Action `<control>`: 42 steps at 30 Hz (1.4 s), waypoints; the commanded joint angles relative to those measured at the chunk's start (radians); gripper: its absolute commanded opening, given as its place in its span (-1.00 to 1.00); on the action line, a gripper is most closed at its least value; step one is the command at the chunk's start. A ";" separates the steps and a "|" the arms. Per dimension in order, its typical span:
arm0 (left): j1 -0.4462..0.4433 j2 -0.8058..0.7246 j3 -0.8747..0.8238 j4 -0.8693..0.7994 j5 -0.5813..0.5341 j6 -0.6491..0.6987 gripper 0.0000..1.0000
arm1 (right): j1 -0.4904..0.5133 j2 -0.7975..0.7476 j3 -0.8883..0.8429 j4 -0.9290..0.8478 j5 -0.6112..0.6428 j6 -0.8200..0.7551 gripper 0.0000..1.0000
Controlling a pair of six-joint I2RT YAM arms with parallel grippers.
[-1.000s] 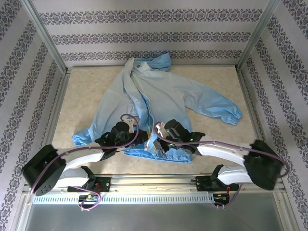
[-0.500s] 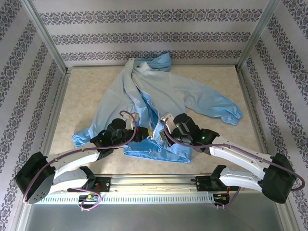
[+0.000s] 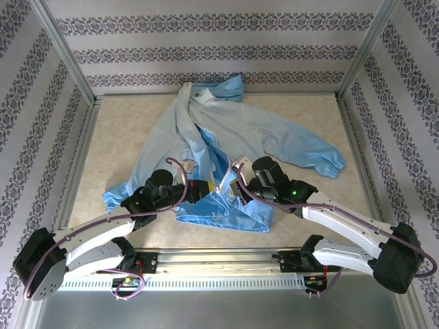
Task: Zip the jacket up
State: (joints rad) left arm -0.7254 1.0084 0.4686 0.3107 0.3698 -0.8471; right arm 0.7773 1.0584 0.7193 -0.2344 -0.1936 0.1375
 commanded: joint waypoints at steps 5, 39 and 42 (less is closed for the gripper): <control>0.021 -0.030 -0.008 -0.021 -0.063 0.073 -1.00 | -0.060 -0.070 -0.027 0.074 -0.221 0.009 -1.00; -0.012 0.071 0.163 -0.192 0.082 -0.020 -0.45 | -0.069 -0.092 0.068 -0.016 -0.115 -0.052 -1.00; -0.013 0.090 0.148 -0.129 0.104 -0.069 -0.45 | -0.069 -0.095 0.068 -0.018 -0.112 -0.052 -1.00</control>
State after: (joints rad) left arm -0.7265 1.0878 0.6384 0.0528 0.4225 -0.8364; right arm 0.7090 0.9878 0.7513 -0.2680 -0.3111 0.0975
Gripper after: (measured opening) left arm 0.276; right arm 0.049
